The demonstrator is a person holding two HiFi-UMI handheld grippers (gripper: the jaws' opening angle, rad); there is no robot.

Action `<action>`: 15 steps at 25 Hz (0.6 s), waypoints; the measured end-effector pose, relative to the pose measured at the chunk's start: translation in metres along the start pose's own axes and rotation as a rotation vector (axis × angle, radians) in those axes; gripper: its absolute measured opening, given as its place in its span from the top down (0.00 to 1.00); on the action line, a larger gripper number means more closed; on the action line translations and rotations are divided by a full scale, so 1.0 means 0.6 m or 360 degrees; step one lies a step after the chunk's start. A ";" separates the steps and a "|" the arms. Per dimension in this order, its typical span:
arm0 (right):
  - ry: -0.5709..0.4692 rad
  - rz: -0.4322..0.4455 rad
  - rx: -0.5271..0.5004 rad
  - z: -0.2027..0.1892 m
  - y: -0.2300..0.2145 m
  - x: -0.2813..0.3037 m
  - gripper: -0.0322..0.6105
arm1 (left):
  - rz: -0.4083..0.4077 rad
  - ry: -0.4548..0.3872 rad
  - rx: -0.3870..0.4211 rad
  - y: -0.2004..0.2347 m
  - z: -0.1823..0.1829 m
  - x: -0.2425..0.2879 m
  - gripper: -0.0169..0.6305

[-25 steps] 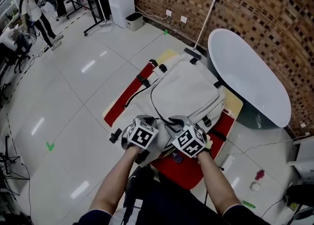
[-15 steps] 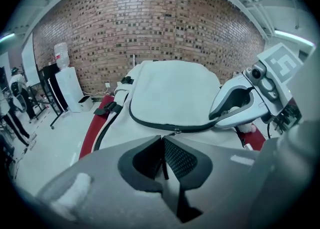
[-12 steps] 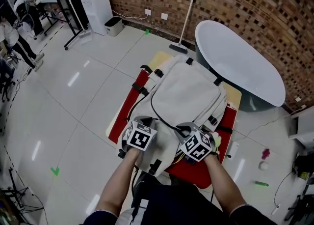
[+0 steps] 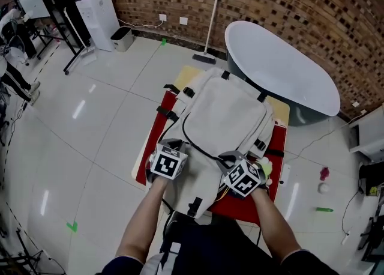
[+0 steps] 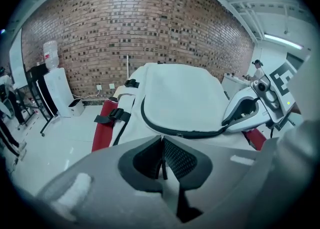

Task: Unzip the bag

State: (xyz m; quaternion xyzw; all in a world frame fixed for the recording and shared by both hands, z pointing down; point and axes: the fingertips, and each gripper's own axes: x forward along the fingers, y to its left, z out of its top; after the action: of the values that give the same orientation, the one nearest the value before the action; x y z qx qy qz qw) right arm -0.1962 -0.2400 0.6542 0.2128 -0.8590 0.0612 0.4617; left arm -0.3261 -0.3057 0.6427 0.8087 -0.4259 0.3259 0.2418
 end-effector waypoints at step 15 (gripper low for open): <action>0.0039 -0.0028 0.0051 -0.004 -0.003 -0.001 0.90 | -0.0043 0.0019 0.0038 0.009 0.005 -0.009 0.95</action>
State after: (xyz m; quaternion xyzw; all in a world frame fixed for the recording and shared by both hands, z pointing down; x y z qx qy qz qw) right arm -0.1932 -0.2406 0.6547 0.2268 -0.8503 0.0734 0.4692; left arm -0.3317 -0.3078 0.6373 0.8152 -0.4096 0.3325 0.2390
